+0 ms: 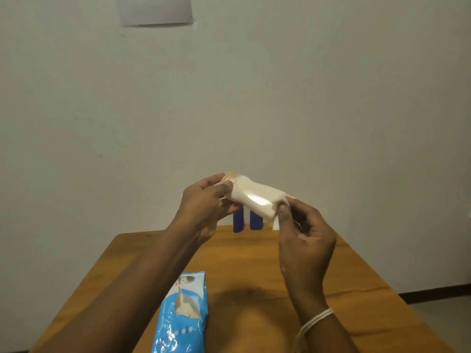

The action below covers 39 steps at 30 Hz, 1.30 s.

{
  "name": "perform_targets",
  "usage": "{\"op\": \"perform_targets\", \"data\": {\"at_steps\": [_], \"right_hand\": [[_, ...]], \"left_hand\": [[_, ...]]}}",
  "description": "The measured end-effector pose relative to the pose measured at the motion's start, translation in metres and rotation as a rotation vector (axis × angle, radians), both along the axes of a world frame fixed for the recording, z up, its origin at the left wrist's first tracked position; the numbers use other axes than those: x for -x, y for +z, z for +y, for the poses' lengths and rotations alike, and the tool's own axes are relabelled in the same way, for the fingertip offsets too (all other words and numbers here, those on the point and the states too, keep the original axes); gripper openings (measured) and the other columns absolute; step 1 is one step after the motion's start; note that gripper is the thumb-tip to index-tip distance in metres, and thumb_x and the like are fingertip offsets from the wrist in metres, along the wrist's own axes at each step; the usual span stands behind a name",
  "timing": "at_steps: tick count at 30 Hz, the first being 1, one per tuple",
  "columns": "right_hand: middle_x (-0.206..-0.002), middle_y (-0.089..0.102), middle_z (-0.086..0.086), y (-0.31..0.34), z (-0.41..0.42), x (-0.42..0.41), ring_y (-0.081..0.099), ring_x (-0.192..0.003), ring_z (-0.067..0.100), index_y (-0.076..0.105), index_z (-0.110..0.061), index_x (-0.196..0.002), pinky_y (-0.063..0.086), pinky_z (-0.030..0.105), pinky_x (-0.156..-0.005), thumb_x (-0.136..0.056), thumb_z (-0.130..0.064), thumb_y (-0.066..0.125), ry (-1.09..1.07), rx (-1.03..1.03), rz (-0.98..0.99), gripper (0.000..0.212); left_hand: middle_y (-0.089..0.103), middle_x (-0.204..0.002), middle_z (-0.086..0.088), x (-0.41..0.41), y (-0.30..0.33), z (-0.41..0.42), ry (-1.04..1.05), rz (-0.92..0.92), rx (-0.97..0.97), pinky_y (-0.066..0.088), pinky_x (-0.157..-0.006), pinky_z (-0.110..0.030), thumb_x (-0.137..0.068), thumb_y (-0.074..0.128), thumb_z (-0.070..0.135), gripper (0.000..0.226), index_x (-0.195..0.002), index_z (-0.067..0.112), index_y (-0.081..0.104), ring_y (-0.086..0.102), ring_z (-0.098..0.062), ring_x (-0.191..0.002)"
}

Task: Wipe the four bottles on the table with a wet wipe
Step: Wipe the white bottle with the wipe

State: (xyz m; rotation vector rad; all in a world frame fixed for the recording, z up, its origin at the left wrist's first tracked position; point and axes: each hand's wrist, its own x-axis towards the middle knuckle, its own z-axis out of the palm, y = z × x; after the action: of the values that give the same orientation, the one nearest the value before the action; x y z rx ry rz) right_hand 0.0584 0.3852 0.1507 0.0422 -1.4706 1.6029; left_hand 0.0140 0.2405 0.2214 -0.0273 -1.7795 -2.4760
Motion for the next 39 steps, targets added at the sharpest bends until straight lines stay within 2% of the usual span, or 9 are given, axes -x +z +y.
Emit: {"op": "perform_targets", "data": {"at_steps": [5,9,16,18,21,25,29,34,39], "right_hand": [[-0.106,0.073,-0.004,-0.016,-0.022,-0.008,0.07,-0.097,0.005,0.071,-0.019,-0.104,0.06,0.017,-0.069,-0.087,-0.02,0.072,0.028,0.133,-0.098,0.017],[-0.097,0.073,-0.005,-0.009,-0.006,0.001,0.07,-0.091,0.006,0.072,-0.016,-0.1,0.057,0.014,-0.059,-0.089,-0.02,0.071,0.052,0.141,-0.13,0.011],[-0.091,0.076,-0.01,0.03,0.008,0.02,0.07,-0.084,0.002,0.077,-0.022,-0.099,0.058,0.02,-0.07,-0.089,-0.028,0.072,0.169,-0.324,-0.206,0.013],[-0.095,0.075,-0.012,0.041,0.012,0.022,0.068,-0.087,0.001,0.076,-0.023,-0.101,0.057,0.017,-0.07,-0.09,-0.029,0.071,0.173,-0.365,-0.177,0.013],[-0.092,0.073,-0.017,0.029,0.026,0.023,0.067,-0.086,0.0,0.075,-0.029,-0.1,0.057,0.018,-0.068,-0.091,-0.032,0.069,0.214,-0.474,-0.245,0.012],[-0.095,0.075,-0.011,-0.008,0.038,0.02,0.069,-0.092,0.007,0.075,-0.026,-0.101,0.06,0.028,-0.075,-0.091,-0.032,0.068,0.341,-0.379,-0.383,0.014],[-0.092,0.074,-0.015,0.004,0.027,0.029,0.068,-0.088,0.0,0.072,-0.026,-0.097,0.059,0.023,-0.073,-0.093,-0.027,0.067,0.337,-0.393,-0.312,0.007],[-0.096,0.072,-0.017,0.001,0.03,0.04,0.067,-0.093,-0.002,0.07,-0.027,-0.102,0.059,0.02,-0.074,-0.094,-0.028,0.065,0.359,-0.471,-0.279,0.01],[-0.087,0.076,-0.008,-0.044,0.046,0.038,0.07,-0.082,0.002,0.074,-0.019,-0.098,0.057,0.021,-0.069,-0.09,-0.018,0.07,0.458,-0.289,-0.391,0.009]], "left_hand": [[0.071,-0.114,-0.014,-0.004,-0.004,0.001,0.049,0.044,-0.024,0.064,-0.073,-0.038,-0.094,0.062,-0.002,0.029,-0.122,0.006,0.066,0.074,-0.031,-0.097],[0.07,-0.114,-0.011,-0.005,-0.012,-0.007,0.09,0.153,0.162,0.064,-0.072,-0.037,-0.092,0.067,0.001,0.032,-0.122,0.01,0.069,0.072,-0.028,-0.1],[0.078,-0.104,-0.011,-0.009,-0.025,-0.002,-0.074,0.328,0.509,0.062,-0.077,-0.054,-0.091,0.069,0.001,0.027,-0.115,0.013,0.076,0.073,-0.037,-0.095],[0.078,-0.101,-0.013,-0.008,-0.024,-0.002,-0.1,0.37,0.522,0.061,-0.078,-0.058,-0.092,0.068,0.0,0.027,-0.114,0.014,0.076,0.074,-0.04,-0.093],[0.076,-0.11,-0.013,-0.003,-0.017,-0.013,-0.064,0.38,0.452,0.063,-0.077,-0.048,-0.092,0.068,-0.001,0.029,-0.119,0.007,0.072,0.075,-0.031,-0.097],[0.074,-0.115,-0.007,0.001,-0.018,-0.025,-0.083,0.379,0.452,0.063,-0.071,-0.033,-0.092,0.067,0.0,0.031,-0.122,0.006,0.071,0.074,-0.023,-0.101],[0.075,-0.115,-0.005,0.004,-0.028,-0.018,-0.119,0.43,0.638,0.064,-0.077,-0.042,-0.091,0.069,0.003,0.033,-0.124,0.008,0.07,0.074,-0.021,-0.099],[0.075,-0.113,-0.008,0.011,-0.023,-0.025,-0.077,0.406,0.476,0.063,-0.077,-0.038,-0.091,0.069,0.0,0.03,-0.12,0.008,0.072,0.075,-0.022,-0.099],[0.071,-0.119,-0.01,0.032,-0.034,-0.023,0.007,0.342,0.354,0.064,-0.078,-0.041,-0.091,0.069,0.003,0.029,-0.12,0.008,0.072,0.072,-0.024,-0.103]]}}
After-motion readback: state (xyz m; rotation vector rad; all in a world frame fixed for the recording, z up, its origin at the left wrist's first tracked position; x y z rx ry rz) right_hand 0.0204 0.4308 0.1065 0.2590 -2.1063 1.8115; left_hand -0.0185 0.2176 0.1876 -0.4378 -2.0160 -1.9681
